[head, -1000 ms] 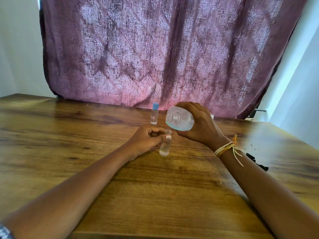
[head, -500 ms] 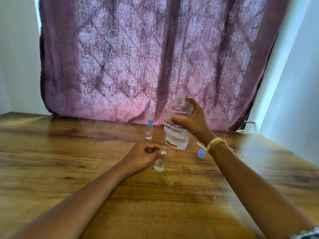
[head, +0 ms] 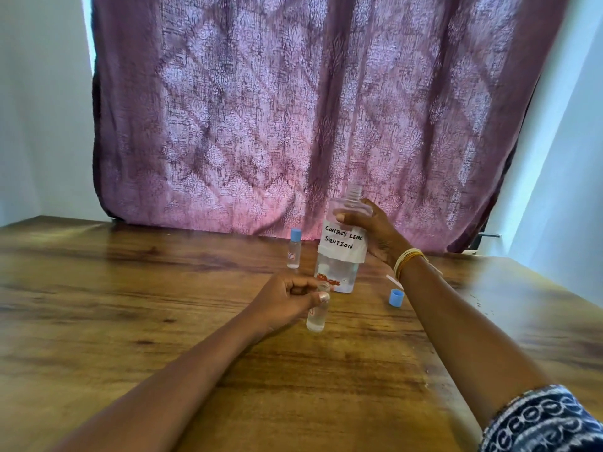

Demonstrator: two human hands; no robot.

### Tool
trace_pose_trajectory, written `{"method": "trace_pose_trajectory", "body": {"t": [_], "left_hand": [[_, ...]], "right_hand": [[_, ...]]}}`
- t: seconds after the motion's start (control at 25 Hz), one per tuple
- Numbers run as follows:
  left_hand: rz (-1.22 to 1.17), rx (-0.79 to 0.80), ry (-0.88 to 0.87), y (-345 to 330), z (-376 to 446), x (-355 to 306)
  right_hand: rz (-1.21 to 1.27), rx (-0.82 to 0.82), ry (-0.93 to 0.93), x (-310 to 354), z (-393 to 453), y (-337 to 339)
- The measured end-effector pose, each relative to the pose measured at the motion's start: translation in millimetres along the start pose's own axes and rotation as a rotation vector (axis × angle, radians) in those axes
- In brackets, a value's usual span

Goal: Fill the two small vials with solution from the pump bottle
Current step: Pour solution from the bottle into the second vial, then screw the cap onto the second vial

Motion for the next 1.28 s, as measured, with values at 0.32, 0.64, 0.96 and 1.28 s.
{"method": "trace_pose_trajectory", "body": {"t": [0.32,0.64,0.96,1.28], "left_hand": [[-0.01,-0.009,0.052,-1.8,-1.4,5.0],[-0.064,-0.044,0.14,0.5,-2.4,10.8],[-0.043,-0.036,0.131,3.2,-2.1,11.2],[-0.087,-0.009,0.057,0.2,0.1,8.1]], "right_hand": [[-0.016,0.051,-0.12,-2.1,-15.4,-11.4],[-0.485,0.018,-0.224,-14.7,-79.9,28.9],[-1.347,0.193,-0.216,-31.9,-113.1,13.5],[-0.496,0.099,-0.107,-7.7,-115.4,-58.0]]}}
Point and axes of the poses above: each hand's wrist, its own z-axis towards the middle knuckle, its own y-axis out of the back of the hand, x = y × z, the point moved 10 cm from there along z, towards the middle knuckle, and after that the axes turned 5 degrees about -z, right-handed, at the moved point
